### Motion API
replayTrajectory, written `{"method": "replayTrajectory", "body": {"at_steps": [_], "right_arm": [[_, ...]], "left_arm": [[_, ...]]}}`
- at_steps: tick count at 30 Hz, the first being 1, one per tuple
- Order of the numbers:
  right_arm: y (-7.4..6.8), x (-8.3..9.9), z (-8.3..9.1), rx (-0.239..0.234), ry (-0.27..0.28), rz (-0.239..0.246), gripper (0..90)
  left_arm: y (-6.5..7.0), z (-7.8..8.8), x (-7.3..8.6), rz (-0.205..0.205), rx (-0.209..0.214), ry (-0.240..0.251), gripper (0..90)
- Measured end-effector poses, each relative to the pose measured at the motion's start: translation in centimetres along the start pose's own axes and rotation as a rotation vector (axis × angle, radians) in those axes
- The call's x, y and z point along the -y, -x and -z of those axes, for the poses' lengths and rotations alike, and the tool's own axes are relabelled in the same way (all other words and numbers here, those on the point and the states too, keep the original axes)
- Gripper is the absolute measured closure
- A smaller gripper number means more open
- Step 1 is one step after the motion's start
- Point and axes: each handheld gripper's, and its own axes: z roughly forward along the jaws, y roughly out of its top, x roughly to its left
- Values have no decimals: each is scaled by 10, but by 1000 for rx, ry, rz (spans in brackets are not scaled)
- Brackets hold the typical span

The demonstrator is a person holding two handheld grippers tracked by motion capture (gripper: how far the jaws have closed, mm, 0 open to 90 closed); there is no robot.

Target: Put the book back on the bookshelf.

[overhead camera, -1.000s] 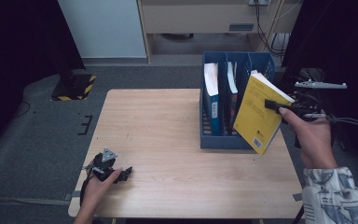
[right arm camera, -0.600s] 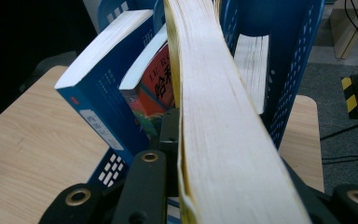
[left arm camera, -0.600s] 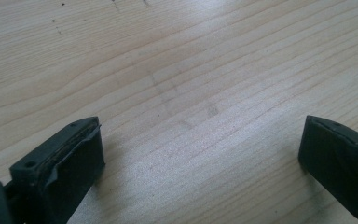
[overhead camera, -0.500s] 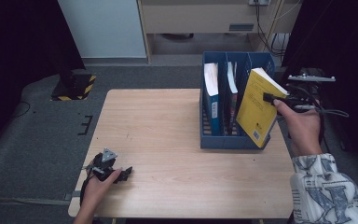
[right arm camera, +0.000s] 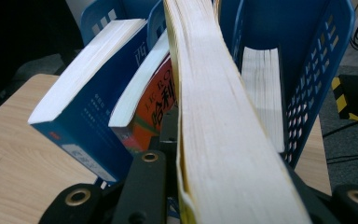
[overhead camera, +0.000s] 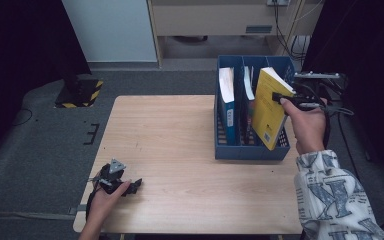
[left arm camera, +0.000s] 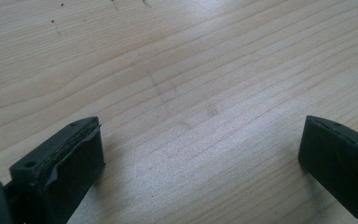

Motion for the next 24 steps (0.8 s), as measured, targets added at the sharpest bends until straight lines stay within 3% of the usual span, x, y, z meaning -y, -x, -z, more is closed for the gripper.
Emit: {"method": "replayTrajectory", "body": {"at_steps": [17, 24], "right_arm": [[-16, -14, -42, 76, -10, 6, 749], [-15, -19, -57, 101, -8, -23, 748]], "left_arm": [[0, -1, -1, -10, 6, -6, 0], [0, -1, -2, -14, 8, -5, 0]]}}
